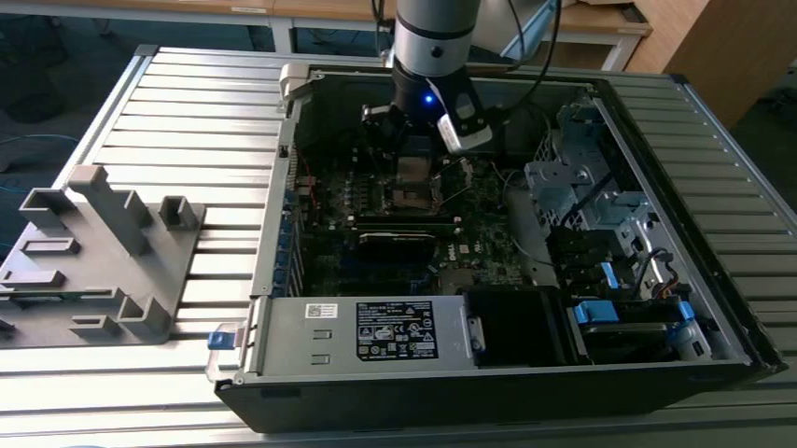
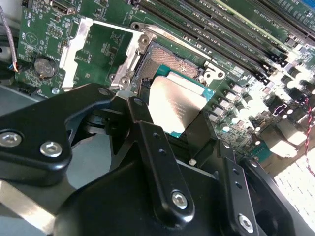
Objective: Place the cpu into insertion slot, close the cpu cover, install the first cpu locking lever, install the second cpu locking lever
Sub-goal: 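Place the cpu into insertion slot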
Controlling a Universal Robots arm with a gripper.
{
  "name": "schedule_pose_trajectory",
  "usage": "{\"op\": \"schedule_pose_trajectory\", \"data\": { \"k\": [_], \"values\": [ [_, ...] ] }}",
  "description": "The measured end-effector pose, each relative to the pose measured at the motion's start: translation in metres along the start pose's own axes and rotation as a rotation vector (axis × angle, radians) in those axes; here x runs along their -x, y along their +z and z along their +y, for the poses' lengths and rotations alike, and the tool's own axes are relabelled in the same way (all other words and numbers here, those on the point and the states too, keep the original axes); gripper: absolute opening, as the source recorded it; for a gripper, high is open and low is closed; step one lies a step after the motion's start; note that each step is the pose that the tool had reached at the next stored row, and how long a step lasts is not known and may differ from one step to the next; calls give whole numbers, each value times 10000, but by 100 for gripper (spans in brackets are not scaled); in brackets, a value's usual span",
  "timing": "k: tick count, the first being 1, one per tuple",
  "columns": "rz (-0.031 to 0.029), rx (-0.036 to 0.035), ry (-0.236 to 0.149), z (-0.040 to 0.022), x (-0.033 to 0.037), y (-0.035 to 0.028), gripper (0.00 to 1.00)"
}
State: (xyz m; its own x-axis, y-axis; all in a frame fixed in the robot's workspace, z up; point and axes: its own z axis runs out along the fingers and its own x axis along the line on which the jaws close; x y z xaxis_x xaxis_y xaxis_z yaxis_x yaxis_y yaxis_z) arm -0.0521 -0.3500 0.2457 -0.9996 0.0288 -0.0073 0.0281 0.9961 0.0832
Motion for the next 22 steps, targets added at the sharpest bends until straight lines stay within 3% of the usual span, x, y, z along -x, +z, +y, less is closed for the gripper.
{"op": "schedule_pose_trajectory", "data": {
  "k": [17,22],
  "values": [
    [0,-1,1,4,0,16,54],
    [-12,-3,165,4,0,21,54]
  ]
}}
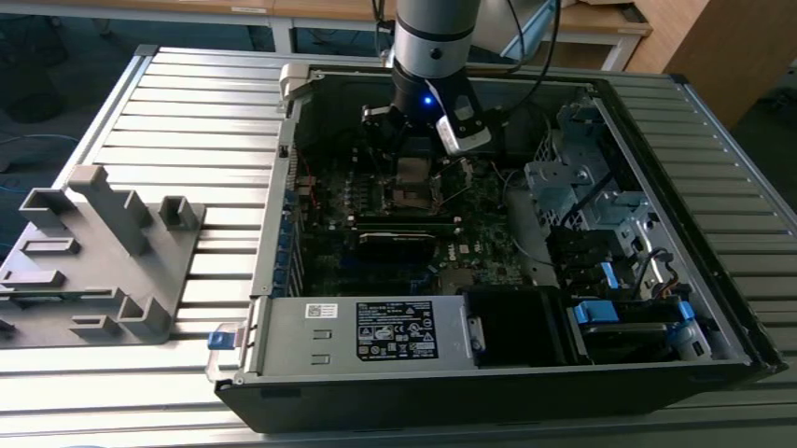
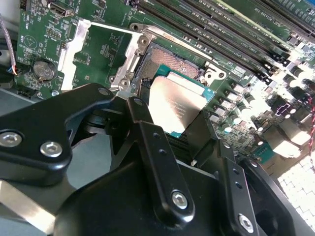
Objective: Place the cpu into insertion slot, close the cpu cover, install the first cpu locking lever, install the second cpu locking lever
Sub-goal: 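Place the cpu into insertion slot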
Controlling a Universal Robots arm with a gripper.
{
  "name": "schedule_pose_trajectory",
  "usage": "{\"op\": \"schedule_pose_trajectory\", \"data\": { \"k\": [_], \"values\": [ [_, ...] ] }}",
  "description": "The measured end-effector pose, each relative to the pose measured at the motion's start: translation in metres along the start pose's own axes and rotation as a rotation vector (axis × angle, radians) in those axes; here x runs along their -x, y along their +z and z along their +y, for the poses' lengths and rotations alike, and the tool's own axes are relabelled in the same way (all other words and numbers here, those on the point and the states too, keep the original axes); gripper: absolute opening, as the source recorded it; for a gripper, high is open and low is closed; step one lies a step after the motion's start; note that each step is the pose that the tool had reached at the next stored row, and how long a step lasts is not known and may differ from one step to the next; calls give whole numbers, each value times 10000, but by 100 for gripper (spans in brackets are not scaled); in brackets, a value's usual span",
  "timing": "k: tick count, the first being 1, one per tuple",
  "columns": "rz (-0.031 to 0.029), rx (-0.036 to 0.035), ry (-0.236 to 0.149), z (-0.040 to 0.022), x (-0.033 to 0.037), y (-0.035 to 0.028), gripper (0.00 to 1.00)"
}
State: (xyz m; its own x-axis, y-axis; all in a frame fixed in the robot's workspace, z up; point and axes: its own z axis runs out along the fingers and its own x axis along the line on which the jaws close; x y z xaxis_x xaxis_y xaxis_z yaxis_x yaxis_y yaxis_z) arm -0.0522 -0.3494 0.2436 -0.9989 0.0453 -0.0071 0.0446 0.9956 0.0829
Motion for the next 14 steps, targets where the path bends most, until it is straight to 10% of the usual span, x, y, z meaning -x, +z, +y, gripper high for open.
{"op": "schedule_pose_trajectory", "data": {
  "k": [14],
  "values": [
    [-61,-3,713,0,0,2,54]
  ]
}}
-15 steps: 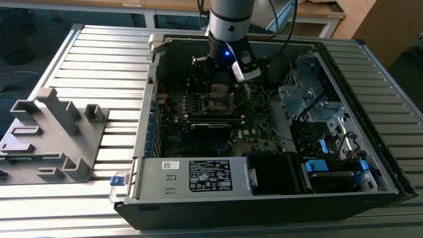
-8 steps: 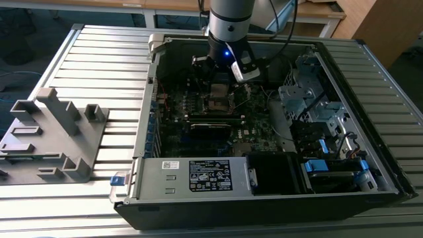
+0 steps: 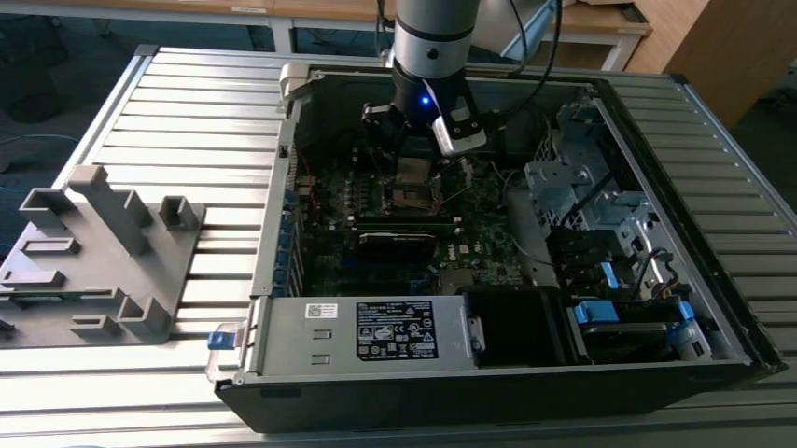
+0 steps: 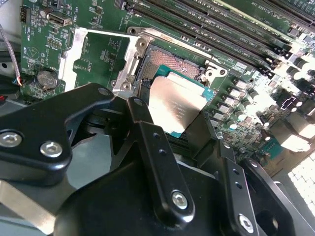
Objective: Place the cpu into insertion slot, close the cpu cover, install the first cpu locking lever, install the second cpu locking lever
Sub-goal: 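Place the cpu into insertion slot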
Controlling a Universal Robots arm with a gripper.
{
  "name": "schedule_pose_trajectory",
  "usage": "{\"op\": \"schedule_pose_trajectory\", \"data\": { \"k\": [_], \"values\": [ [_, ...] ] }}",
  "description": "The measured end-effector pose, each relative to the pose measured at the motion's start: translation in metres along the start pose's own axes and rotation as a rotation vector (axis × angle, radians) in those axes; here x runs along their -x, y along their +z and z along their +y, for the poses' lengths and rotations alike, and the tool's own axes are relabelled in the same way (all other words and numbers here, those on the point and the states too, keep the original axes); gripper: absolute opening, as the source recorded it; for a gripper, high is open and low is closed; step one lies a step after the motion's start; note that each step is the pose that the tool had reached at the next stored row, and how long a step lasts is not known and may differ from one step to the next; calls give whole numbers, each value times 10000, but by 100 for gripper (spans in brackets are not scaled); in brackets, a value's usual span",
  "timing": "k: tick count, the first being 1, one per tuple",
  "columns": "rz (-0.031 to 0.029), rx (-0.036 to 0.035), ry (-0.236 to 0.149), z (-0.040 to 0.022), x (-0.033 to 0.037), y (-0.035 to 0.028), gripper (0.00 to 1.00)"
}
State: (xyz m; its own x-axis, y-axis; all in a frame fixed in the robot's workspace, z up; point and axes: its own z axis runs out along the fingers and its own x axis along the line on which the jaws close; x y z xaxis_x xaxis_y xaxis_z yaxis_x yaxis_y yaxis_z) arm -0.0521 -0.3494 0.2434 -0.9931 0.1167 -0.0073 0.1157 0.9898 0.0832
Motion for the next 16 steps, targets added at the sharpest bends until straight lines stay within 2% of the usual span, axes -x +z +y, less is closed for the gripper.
{"op": "schedule_pose_trajectory", "data": {
  "k": [5,10,16],
  "values": [
    [-4,-1,43,0,0,0,54],
    [-34,-4,417,0,0,0,54],
    [-38,-4,453,0,0,0,54]
  ]
}}
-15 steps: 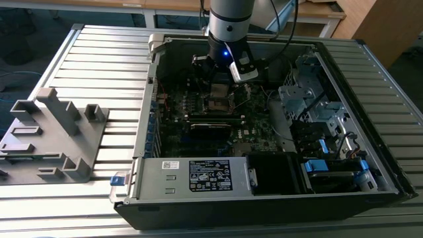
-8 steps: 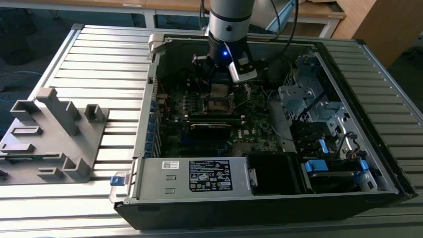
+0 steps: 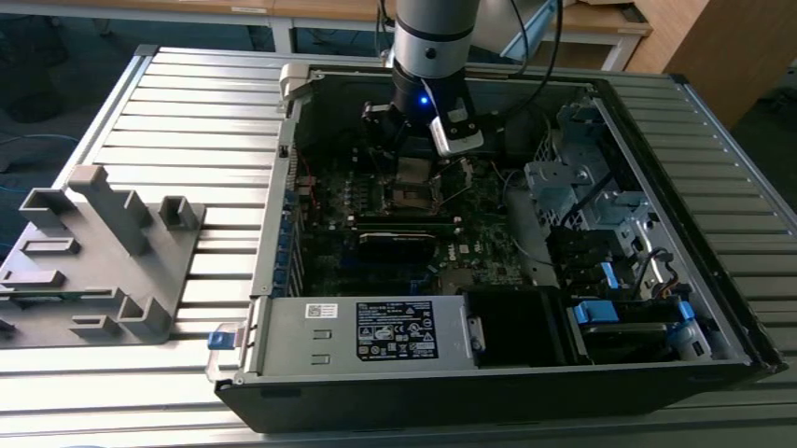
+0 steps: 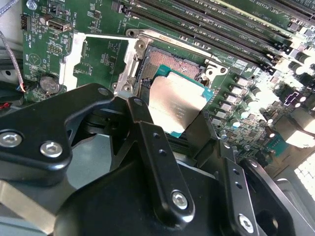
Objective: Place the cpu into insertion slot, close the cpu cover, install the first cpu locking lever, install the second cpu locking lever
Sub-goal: 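Place the cpu into insertion slot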
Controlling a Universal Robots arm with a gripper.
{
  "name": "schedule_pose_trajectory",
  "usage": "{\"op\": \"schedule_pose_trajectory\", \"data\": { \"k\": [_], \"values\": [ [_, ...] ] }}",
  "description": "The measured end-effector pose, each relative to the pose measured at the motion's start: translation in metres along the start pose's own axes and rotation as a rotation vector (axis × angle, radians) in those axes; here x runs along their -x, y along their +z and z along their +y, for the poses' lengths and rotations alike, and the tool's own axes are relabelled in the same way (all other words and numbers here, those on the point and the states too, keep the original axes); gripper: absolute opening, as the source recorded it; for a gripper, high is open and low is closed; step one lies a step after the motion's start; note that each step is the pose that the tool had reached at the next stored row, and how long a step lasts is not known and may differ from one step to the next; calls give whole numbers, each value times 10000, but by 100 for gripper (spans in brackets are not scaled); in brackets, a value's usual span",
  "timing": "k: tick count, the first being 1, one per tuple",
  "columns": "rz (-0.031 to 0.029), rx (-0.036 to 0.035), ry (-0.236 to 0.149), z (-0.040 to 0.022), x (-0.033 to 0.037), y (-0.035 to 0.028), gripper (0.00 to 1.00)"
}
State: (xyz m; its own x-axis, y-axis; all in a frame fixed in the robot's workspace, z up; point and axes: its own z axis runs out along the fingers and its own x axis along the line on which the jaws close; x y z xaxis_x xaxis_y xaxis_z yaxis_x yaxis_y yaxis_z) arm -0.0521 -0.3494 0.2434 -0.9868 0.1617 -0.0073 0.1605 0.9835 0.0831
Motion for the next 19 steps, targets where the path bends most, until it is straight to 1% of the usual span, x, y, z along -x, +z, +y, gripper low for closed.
{"op": "schedule_pose_trajectory", "data": {
  "k": [3,5,19],
  "values": [
    [0,0,2,0,0,0,54],
    [-8,0,87,0,0,0,54],
    [-216,-18,2589,-1,0,9,54]
  ]
}}
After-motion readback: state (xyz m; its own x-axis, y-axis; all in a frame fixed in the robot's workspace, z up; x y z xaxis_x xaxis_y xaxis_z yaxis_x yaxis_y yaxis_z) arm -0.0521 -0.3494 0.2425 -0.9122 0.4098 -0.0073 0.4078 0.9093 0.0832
